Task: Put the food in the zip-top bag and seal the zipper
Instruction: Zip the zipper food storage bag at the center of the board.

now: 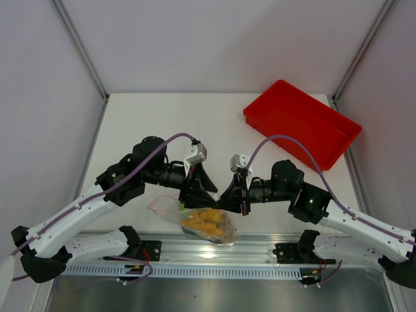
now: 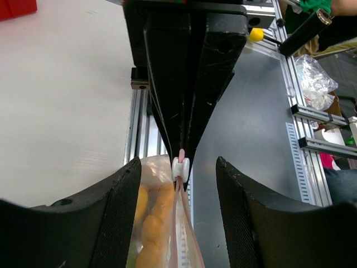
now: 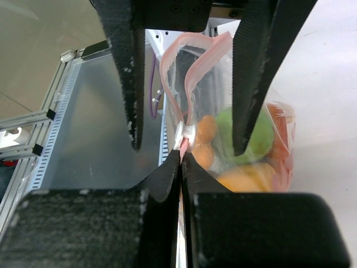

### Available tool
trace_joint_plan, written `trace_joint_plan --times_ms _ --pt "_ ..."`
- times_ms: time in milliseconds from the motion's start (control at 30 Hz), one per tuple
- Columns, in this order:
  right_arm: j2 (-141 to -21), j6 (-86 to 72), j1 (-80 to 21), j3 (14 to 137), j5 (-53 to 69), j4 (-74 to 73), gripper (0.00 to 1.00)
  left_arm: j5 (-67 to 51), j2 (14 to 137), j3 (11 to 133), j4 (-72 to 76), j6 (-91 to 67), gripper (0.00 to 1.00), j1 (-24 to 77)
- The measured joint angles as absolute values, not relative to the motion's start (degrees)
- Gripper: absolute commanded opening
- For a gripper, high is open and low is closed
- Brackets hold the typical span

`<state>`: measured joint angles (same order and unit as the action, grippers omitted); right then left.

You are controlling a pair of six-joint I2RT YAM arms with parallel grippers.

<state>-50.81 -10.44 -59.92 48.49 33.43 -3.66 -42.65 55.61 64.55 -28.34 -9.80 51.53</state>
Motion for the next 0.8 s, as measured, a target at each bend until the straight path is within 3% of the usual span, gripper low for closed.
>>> trace_joint_plan --times_ms 67,167,267,400,567,800 --pt "-50.9 -10.4 -59.9 48.6 33.4 -3.7 0.00 -42.7 55.7 64.6 -28.0 -10.2 0.55 50.9" --pt "-51.1 -10.4 -59.9 48.9 33.4 -3.8 0.00 -43.3 55.3 64.6 -26.9 -11.0 0.40 49.7" --pt "-51.2 -10.4 -60.0 49.0 33.4 -4.0 0.00 -44.7 55.1 64.6 -26.1 -11.4 0.32 49.2" --pt "-51.2 -10.4 -60.1 49.0 33.1 -4.0 0.00 -46.0 55.1 64.5 -26.0 -11.5 0.32 49.0" --pt "-51.5 -10.4 -60.2 49.1 32.8 -4.0 0.00 -48.4 55.1 64.5 -26.0 -11.5 0.41 48.8" --pt "-51.5 -10.4 -60.2 49.3 32.8 -4.1 0.00 -49.8 55.1 64.3 -26.2 -11.6 0.44 48.7"
